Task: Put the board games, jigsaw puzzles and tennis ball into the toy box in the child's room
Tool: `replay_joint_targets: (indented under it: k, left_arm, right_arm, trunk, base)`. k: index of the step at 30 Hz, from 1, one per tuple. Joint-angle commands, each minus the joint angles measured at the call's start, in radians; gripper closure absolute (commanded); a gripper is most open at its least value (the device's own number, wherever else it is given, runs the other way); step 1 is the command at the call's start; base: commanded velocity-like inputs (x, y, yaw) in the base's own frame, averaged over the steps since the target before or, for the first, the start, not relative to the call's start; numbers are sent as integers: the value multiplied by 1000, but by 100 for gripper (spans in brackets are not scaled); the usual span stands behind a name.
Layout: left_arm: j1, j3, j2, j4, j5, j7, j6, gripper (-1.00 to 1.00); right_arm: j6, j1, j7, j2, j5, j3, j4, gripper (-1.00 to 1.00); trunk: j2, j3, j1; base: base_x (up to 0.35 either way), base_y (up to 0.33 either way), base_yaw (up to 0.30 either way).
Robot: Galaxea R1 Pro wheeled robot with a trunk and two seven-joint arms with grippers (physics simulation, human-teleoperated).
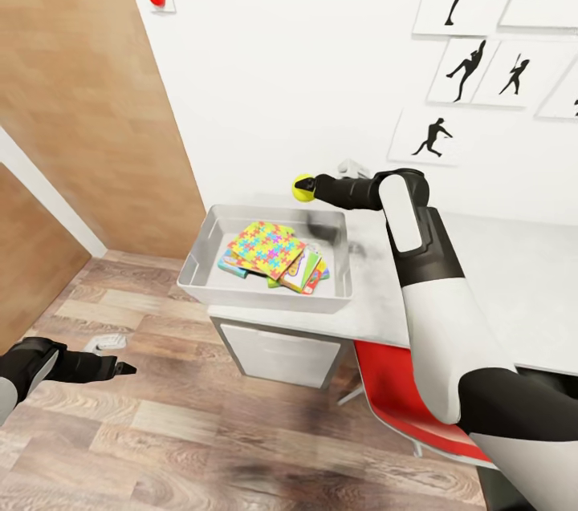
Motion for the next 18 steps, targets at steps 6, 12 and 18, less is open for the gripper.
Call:
replay_joint_targets:
  k: [6,12,18]
  left_arm:
    - [0,3,-3,-1,-6,-5,5,-100]
    - [1,5,-4,-1,-6,-5,5,-100]
    - [2,5,-5,-1,-6,-5,5,-100]
  right_arm:
    - [3,1,-10,-1,-12,0,-1,100]
    - [3,29,-10,-1,-13,-1,-3,100]
    - [3,35,-10,-1,-13,0,-6,100]
  trunk:
    - [-2,8,1]
    - [-2,18,1]
    - [-2,28,1]
  base:
    - [0,28,0]
    - [0,136,0]
    - [0,17,0]
